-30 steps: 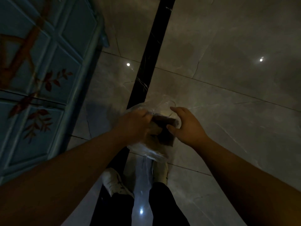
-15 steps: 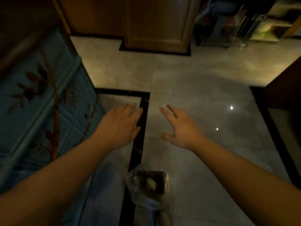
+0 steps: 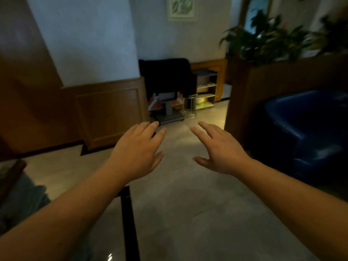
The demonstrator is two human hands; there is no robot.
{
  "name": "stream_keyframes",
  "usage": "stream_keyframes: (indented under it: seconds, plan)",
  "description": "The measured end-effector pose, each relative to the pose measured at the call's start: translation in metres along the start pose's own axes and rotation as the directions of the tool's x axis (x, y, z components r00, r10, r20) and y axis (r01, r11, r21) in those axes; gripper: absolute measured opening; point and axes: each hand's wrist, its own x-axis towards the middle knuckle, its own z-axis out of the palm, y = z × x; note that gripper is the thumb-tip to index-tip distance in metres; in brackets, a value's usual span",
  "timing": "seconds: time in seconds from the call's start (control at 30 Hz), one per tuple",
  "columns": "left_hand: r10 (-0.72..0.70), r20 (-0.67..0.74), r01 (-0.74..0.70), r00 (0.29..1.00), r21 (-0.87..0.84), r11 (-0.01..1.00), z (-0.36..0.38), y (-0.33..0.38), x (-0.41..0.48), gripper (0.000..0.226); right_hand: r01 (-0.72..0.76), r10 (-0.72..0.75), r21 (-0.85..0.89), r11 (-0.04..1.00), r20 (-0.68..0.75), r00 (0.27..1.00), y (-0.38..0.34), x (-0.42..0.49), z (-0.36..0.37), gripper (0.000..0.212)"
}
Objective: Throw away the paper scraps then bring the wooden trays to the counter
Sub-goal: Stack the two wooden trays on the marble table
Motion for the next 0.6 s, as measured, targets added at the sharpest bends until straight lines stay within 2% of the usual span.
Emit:
stream_keyframes:
  seconds: [0.13, 0.3, 0.6]
  plan:
    - [0.121, -0.090, -0.125, 0.989, -0.032, 0.992, -0.029, 0.063, 0.063, 0.066, -0.121, 0.120, -0.178, 0.977, -0.011, 0.993, 0.069, -0.053, -0.050, 0.086]
    - [0.287, -0.187, -0.302, 0.940, -0.057, 0.952, -0.062, 0.176, 0.137, 0.064, -0.321, 0.326, -0.283, 0.904, -0.032, 0.945, 0.164, -0.141, -0.100, 0.087]
    - [0.422, -0.337, -0.489, 0.842, -0.143, 0.861, -0.102, 0.397, 0.256, 0.065, -0.499, 0.552, -0.452, 0.740, -0.017, 0.834, 0.336, -0.328, -0.177, 0.089]
